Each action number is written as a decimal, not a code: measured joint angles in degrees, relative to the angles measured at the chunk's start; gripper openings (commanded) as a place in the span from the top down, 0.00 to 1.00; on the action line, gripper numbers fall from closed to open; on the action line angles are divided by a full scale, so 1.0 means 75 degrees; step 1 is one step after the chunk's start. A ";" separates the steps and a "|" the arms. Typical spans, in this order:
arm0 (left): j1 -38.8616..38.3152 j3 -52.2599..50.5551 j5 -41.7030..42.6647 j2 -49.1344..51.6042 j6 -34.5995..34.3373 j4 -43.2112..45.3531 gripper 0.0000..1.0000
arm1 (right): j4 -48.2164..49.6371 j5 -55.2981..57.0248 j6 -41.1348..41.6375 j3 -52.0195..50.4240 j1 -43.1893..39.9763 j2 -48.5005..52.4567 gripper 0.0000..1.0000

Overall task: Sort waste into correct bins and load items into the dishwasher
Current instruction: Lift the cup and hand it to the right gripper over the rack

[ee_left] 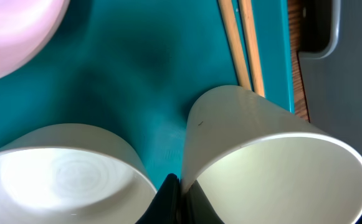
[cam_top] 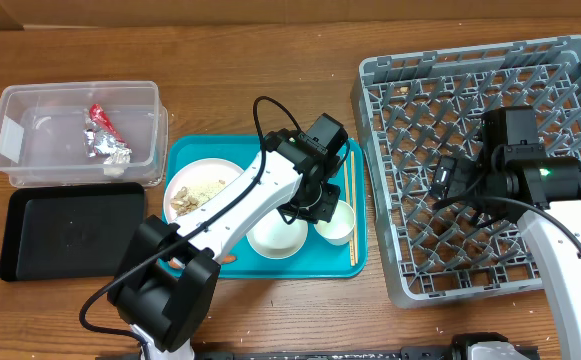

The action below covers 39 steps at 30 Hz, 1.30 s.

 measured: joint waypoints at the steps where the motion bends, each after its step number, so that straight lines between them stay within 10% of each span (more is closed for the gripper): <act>1: 0.0000 0.0003 0.0000 0.0000 0.0000 -0.0023 0.96 | 0.0000 0.0000 -0.0003 0.0000 0.0000 0.0000 0.03; 13: 0.2066 0.1979 0.2194 -0.0117 0.0711 -0.0944 0.96 | 0.1148 -0.0443 -0.0119 0.0000 -0.0006 0.0000 0.00; 23: 0.4441 0.2189 0.6266 -0.0213 0.1157 -0.1110 0.96 | 0.2565 -0.5933 -0.3360 0.0006 -0.0006 0.0000 0.00; 39: 0.3360 0.2189 0.8807 -0.0213 0.1233 -0.0609 0.96 | 0.4666 -0.7880 -0.4299 0.0006 0.0647 0.0000 0.00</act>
